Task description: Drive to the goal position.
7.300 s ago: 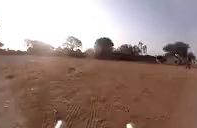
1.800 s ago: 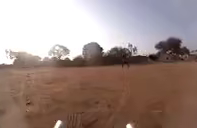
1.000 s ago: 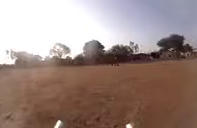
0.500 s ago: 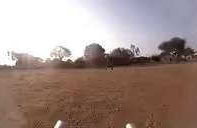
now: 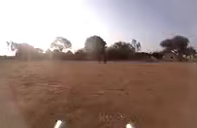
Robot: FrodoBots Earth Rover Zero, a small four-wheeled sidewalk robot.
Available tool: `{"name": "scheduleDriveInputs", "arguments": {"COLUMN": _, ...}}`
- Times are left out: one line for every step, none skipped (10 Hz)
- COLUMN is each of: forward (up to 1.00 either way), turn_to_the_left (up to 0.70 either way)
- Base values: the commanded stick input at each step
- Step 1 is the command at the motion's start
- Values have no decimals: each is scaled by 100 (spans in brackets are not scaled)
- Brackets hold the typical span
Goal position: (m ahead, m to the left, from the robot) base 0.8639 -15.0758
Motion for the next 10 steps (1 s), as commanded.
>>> {"name": "scheduleDriveInputs", "arguments": {"forward": 68, "turn_to_the_left": 0}}
{"name": "scheduleDriveInputs", "arguments": {"forward": 68, "turn_to_the_left": 0}}
{"name": "scheduleDriveInputs", "arguments": {"forward": 68, "turn_to_the_left": 0}}
{"name": "scheduleDriveInputs", "arguments": {"forward": 68, "turn_to_the_left": 0}}
{"name": "scheduleDriveInputs", "arguments": {"forward": 68, "turn_to_the_left": 0}}
{"name": "scheduleDriveInputs", "arguments": {"forward": 68, "turn_to_the_left": 0}}
{"name": "scheduleDriveInputs", "arguments": {"forward": 68, "turn_to_the_left": 0}}
{"name": "scheduleDriveInputs", "arguments": {"forward": 68, "turn_to_the_left": 0}}
{"name": "scheduleDriveInputs", "arguments": {"forward": 68, "turn_to_the_left": 0}}
{"name": "scheduleDriveInputs", "arguments": {"forward": 68, "turn_to_the_left": 0}}
